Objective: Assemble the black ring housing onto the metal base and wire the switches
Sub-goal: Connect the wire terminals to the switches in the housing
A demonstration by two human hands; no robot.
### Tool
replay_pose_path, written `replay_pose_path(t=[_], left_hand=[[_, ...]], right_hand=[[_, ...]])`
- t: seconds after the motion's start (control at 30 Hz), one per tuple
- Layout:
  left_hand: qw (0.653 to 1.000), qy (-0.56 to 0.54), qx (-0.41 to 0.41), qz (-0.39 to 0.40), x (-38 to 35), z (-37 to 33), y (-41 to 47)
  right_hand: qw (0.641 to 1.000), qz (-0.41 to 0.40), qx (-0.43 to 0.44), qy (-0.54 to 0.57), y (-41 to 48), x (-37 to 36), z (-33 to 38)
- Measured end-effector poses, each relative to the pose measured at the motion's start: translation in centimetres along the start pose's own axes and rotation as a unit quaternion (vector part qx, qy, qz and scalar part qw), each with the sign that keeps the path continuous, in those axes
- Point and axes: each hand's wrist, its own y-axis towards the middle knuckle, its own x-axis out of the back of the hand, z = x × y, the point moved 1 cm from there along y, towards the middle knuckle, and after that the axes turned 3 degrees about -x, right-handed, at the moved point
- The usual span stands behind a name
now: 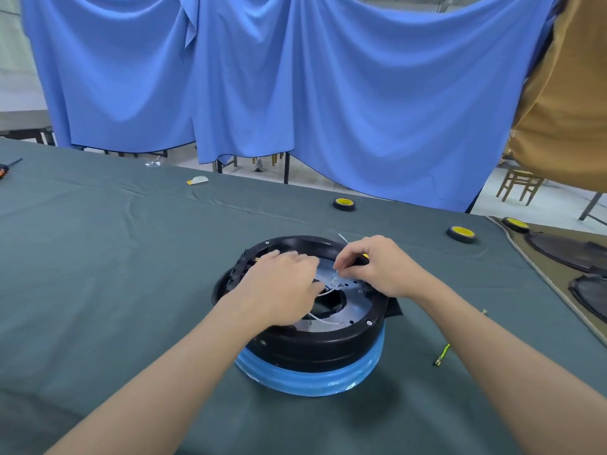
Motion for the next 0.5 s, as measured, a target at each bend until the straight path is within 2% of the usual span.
replay_pose_path(t=[0.13, 0.23, 0.3, 0.37, 0.43, 0.5], left_hand=[[0.990, -0.142, 0.008, 0.025, 1.4, -1.4, 3.2], [0.969, -0.244, 0.024, 0.009, 1.2, -1.8, 4.3], [0.964, -0.265, 0.030, -0.014, 0.5, -1.7, 4.3], [0.960, -0.274, 0.040, -0.032, -0.2, -1.4, 4.1], [0.957, -0.282, 0.042, -0.049, -0.6, -1.2, 4.1], [0.956, -0.286, 0.036, -0.059, -0.7, -1.1, 4.2]], right_hand=[[0.999, -0.017, -0.001, 0.048, -0.4, 0.1, -0.2], [0.997, -0.027, -0.012, 0.077, -0.8, 0.1, -0.2], [0.993, -0.045, -0.030, 0.101, -1.2, 0.0, -0.2], [0.984, -0.103, -0.067, 0.132, -1.8, -0.3, -0.3], [0.964, -0.168, -0.116, 0.170, -2.5, -0.7, -0.3], [0.946, -0.196, -0.166, 0.197, -3.6, -1.2, 0.0]])
